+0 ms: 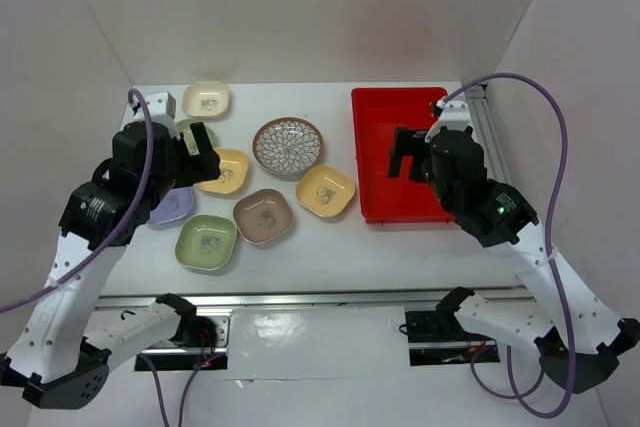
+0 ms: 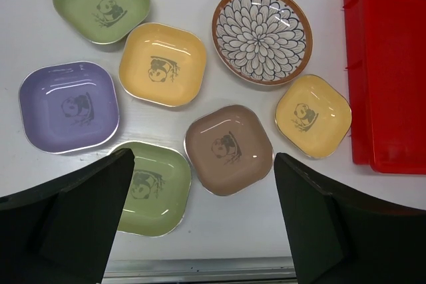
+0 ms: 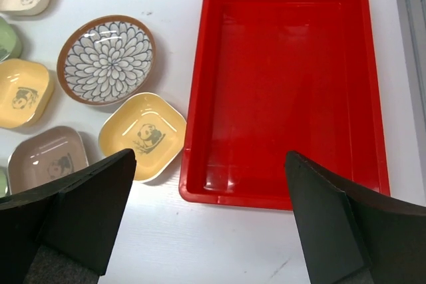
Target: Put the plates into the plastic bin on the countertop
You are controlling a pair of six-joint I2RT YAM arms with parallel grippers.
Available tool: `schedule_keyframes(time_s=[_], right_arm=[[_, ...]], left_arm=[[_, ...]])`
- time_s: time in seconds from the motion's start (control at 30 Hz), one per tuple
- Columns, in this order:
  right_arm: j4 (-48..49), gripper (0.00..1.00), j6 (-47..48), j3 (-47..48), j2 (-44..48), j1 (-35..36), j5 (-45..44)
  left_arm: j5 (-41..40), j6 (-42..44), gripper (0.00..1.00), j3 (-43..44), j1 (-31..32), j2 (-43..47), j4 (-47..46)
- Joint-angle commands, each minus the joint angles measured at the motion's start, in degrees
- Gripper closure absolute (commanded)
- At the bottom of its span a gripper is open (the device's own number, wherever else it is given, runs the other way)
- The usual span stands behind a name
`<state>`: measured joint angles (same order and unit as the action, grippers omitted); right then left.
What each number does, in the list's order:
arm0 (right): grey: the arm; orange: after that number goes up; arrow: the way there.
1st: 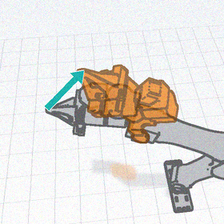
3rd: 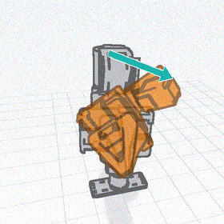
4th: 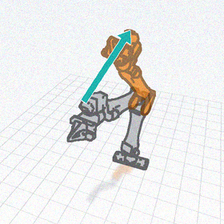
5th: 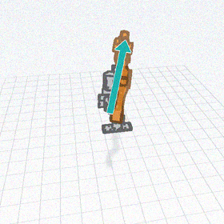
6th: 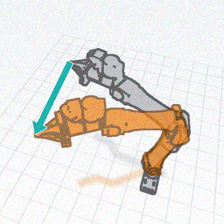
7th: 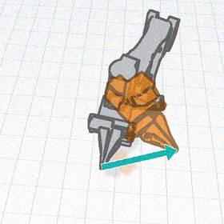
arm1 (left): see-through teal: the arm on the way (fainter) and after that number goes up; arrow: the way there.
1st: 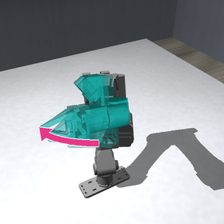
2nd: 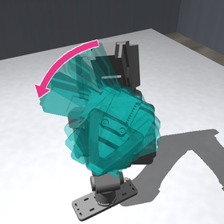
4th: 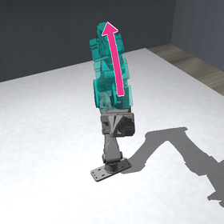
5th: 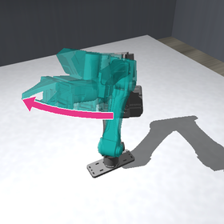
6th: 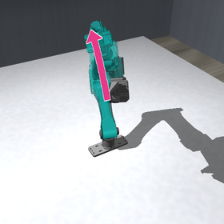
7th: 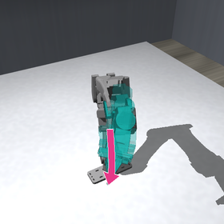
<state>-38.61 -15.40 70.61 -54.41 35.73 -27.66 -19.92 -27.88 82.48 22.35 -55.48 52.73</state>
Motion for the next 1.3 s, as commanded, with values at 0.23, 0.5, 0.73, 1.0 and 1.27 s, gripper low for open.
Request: schedule_keyframes(time_s=[0.23,0.5,0.73,1.0,1.27], right_arm=[[13.1,0.0,7.6,-0.9,-7.7,-0.3,17.1],[18.5,0.02,15.4,19.6,-39.9,-3.0,26.1],[12.6,0.13,20.2,45.8,-67.9,-5.2,33.5],[12.0,0.14,20.2,57.6,-85.7,-8.5,34.7],[12.7,0.42,18.5,60.1,-91.6,-10.3,37.0]], left_arm=[[0.8,-2.4,0.0,-2.5,-0.2,0.4,0.9],[5.8,-1.1,0.0,-10.3,-0.2,3.1,-2.9],[9.2,0.0,0.0,-13.8,-0.2,3.2,-4.7],[10.9,1.8,0.0,-14.4,-0.2,4.3,-5.3],[11.4,1.8,0.0,-15.6,-0.2,4.9,-5.3]])
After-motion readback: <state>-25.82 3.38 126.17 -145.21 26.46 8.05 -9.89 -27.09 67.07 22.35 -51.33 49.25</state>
